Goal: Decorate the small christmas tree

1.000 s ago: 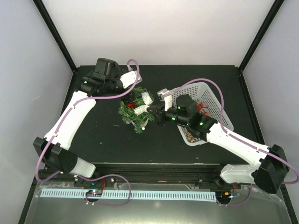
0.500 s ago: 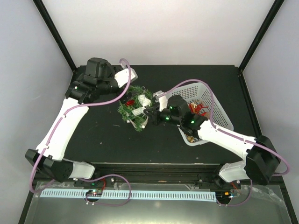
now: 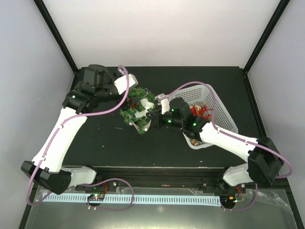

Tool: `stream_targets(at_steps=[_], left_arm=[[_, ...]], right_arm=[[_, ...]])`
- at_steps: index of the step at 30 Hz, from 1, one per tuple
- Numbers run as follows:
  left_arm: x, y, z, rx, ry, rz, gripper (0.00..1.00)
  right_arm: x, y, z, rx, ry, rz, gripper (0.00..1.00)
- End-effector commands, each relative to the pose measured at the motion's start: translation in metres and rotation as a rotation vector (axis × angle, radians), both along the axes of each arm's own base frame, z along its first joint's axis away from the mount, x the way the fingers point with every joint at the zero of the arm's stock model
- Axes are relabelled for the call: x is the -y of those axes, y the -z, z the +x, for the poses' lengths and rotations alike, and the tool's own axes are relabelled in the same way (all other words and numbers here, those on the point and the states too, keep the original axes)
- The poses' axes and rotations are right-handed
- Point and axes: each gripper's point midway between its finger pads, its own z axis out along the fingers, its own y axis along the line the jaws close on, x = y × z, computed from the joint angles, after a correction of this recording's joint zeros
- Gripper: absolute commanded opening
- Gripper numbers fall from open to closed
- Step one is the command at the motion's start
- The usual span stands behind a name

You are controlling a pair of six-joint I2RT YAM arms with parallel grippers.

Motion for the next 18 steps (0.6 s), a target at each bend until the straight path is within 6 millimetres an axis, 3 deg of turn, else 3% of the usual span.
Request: stream_targets(at_steps=[1,13,18], left_arm=[[0.001,-0.01,-0.003,0.02,0.003,-0.042,0.99],[-0.001,-0.003,-0.003,0.011,-0.008,-0.047,0.99],[-0.001,-0.002,-0.003,0.01,-0.011,-0.052,0.99]], right_arm=[[0.001,-0.006,0.001,0.018,0.015,0.011,0.01],[-0.008,0.018,0.004,-0.051,0.003,-0.063,0.01],[-0.01,0.02,0.001,-0.058,-0.004,-0.064,0.01]])
